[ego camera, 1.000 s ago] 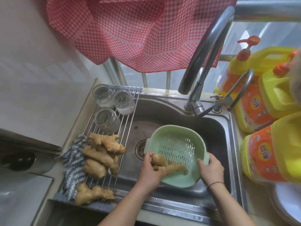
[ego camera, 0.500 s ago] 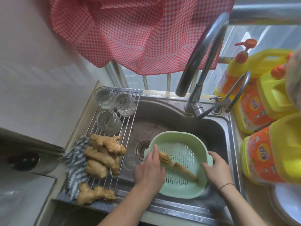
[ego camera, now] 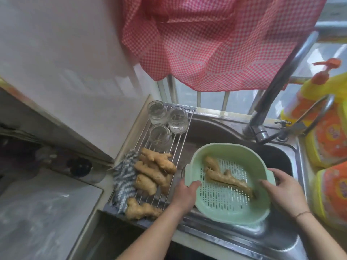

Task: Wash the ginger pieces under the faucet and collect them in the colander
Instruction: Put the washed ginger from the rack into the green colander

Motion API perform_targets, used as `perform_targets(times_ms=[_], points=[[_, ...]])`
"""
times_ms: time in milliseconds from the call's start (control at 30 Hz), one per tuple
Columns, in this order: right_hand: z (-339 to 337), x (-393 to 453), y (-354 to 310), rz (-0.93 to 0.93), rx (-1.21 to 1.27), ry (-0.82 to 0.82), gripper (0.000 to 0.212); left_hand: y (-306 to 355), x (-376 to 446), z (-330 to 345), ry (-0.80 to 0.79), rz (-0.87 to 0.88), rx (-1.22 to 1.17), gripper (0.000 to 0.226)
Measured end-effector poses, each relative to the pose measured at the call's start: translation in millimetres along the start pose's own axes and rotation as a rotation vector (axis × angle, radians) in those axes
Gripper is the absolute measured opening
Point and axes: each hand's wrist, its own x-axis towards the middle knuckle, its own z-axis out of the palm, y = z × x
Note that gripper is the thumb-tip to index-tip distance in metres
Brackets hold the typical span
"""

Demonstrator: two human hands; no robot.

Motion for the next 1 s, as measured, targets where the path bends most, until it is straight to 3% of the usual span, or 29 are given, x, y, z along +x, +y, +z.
perform_targets(times_ms=[167, 233, 300, 367, 467, 567, 633, 733, 867, 1000], points=[[1.4, -14.5, -34.5, -0.075, 0.193, 0.007, 0.023, 4.3, -10.6, -26.2, 0.040, 0.051, -0.107, 0.018], [5.7, -21.3, -44.7, 0.014, 0.399, 0.003, 0.038, 4.6, -16.6, -41.5, 0.071, 0.057, -0.150, 0.021], [19.8, -33.6, -49.0, 0.105, 0.436, -0.020, 0.043, 3.9, -24.2, -61.4, 0.102, 0.065, -0.212, 0.021], [43.9, -49.6, -47.7, 0.057, 0.226, -0.068, 0.029, 3.2, -30.2, -83.3, 0.103, 0.063, -0.274, 0.021], [90.7, -81.0, -51.6, -0.105, -0.076, -0.209, 0.031, 1.9, -41.3, -119.0, 0.171, 0.056, -0.367, 0.022], [132.5, -118.4, -69.8, -0.408, -0.165, -0.344, 0.004, -6.5, -52.9, -152.6, 0.251, 0.060, -0.397, 0.026], [156.9, -130.7, -76.9, -0.522, -0.215, -0.391, 0.031, -13.8, -61.4, -171.6, 0.306, 0.055, -0.402, 0.026], [184.1, -139.3, -92.3, -0.623, -0.427, -0.383, 0.046, -26.9, -72.0, -194.0, 0.368, 0.053, -0.409, 0.025], [195.9, -135.9, -100.2, -0.769, -0.643, -0.407, 0.041, -42.3, -81.7, -211.5, 0.416, 0.045, -0.435, 0.024], [195.9, -131.4, -102.0, -0.868, -0.661, -0.336, 0.037, -56.1, -86.8, -225.5, 0.447, 0.026, -0.447, 0.025]])
